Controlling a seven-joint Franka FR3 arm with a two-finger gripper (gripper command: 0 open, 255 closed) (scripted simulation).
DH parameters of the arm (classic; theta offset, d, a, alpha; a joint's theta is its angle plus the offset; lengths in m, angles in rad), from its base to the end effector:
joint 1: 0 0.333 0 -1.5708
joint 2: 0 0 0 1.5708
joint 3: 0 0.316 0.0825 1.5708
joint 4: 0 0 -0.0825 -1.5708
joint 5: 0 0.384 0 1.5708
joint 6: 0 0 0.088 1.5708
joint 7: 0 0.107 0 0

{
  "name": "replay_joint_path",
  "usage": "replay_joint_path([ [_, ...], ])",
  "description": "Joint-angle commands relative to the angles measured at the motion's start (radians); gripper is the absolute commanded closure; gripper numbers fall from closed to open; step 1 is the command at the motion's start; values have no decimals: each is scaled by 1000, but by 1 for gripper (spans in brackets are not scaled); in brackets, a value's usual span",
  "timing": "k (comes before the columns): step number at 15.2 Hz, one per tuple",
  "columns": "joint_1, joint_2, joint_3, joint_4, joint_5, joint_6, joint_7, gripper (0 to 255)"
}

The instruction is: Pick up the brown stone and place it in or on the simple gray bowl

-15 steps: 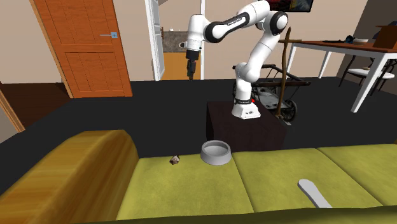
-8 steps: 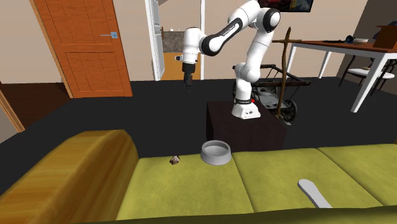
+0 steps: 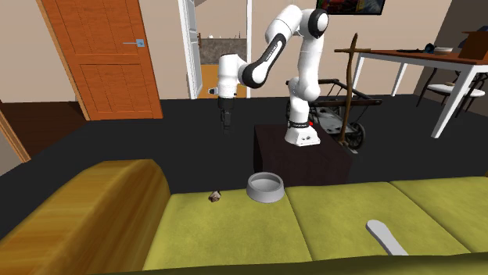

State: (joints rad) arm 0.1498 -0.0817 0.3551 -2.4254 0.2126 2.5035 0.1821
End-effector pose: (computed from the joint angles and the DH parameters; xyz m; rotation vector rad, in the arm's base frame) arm 0.4321 0.2371 0.3514 -2.9700 -0.2424 -0.1639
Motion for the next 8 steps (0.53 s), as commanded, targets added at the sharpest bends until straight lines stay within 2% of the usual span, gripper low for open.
replay_joint_path([
  [1,12,74,21,24,-17,49,38,0],
  [8,79,344,31,166,-125,165,168,0],
])
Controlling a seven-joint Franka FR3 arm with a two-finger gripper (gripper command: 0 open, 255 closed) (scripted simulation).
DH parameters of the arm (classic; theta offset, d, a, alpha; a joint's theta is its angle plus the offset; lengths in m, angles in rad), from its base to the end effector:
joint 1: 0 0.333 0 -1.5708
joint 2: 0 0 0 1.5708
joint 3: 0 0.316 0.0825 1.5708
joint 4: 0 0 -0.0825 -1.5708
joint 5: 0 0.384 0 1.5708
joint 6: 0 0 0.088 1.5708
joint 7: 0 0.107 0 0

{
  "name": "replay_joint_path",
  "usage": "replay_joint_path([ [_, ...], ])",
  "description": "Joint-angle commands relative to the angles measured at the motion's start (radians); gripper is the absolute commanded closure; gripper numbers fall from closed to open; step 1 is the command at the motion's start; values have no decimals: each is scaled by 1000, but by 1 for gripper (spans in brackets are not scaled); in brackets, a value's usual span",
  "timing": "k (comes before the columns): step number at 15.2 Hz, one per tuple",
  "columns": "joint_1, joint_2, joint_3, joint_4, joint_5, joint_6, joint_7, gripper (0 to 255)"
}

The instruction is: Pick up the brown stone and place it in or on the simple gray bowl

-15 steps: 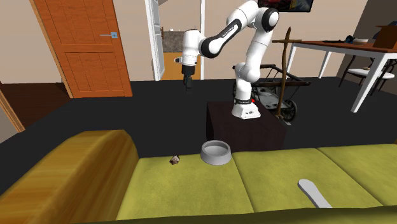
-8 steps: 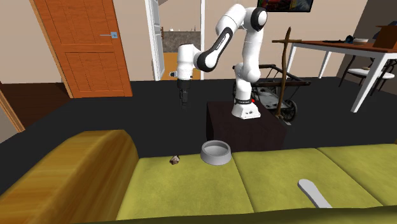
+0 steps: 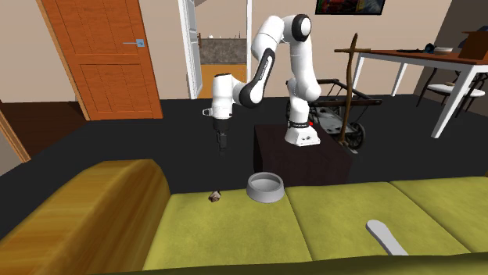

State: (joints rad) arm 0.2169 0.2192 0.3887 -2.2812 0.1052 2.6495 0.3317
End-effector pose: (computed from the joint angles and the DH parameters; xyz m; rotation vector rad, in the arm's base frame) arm 0.4529 0.3098 0.2809 -2.9317 -0.2497 -0.1205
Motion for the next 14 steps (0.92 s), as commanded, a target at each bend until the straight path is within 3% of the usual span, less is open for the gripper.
replay_joint_path([
  [1,27,81,-7,46,-32,31,35,0],
  [10,172,410,-58,321,-110,82,138,0],
  [14,193,459,-71,352,-119,102,146,0],
])
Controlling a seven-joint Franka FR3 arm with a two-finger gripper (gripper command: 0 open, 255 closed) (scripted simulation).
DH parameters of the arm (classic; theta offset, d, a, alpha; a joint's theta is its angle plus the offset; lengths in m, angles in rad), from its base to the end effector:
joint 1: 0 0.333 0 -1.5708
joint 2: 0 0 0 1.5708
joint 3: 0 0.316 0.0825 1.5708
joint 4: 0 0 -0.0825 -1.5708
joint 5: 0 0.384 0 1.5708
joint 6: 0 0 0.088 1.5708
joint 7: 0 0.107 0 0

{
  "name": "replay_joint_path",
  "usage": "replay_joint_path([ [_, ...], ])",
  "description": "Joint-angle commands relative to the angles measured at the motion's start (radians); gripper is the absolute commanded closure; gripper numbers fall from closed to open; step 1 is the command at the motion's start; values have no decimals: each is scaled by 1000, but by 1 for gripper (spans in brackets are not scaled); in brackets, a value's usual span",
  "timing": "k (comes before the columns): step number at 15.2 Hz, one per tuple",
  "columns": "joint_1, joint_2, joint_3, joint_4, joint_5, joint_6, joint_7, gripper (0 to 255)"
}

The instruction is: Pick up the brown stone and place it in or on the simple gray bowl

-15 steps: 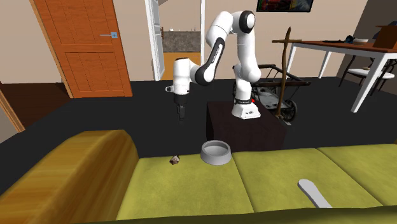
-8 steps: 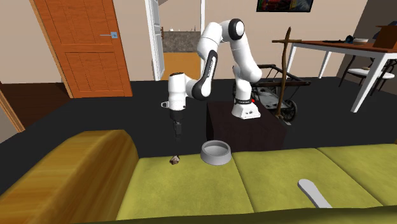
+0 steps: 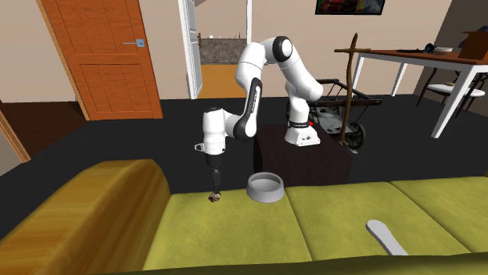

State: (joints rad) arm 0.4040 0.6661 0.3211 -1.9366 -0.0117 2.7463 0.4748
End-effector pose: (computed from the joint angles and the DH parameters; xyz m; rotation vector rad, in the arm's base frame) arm 0.4813 0.4152 0.1692 -2.8779 -0.2579 -0.0589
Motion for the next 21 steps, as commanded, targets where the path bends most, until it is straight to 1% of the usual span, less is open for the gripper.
replay_joint_path([
  [1,10,26,-7,15,-5,11,4,0],
  [4,28,73,-20,42,-14,33,10,0],
  [12,28,73,-20,42,-13,33,10,0],
  [13,28,73,-20,42,-13,33,10,255],
  [21,28,73,-20,42,-13,33,10,255],
])
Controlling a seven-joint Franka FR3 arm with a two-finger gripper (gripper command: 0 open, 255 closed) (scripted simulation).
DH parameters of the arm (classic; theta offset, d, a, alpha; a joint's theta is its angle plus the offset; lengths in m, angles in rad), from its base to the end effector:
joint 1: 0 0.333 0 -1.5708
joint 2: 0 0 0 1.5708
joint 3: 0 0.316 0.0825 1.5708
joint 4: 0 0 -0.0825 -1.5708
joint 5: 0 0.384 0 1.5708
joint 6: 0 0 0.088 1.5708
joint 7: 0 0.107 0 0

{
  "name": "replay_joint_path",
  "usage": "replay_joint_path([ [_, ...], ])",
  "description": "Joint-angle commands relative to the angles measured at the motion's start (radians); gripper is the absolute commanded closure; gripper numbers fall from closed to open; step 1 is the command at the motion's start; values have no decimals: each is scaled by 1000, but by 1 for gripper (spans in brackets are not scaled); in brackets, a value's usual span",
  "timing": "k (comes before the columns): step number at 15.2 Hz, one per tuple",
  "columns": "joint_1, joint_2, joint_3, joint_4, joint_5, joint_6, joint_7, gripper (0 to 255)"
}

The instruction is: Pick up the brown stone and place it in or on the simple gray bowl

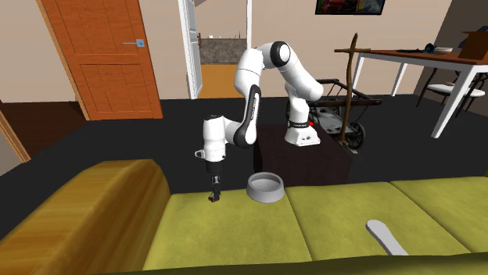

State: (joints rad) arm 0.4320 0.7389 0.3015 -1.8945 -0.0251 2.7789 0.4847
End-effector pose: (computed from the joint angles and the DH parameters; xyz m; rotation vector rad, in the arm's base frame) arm 0.4818 0.4232 0.1414 -2.8777 -0.2581 -0.0586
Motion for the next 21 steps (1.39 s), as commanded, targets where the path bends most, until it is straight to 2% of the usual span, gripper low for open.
replay_joint_path([
  [1,0,0,0,0,0,0,0,255],
  [21,-47,-218,56,-42,46,-174,2,255],
])
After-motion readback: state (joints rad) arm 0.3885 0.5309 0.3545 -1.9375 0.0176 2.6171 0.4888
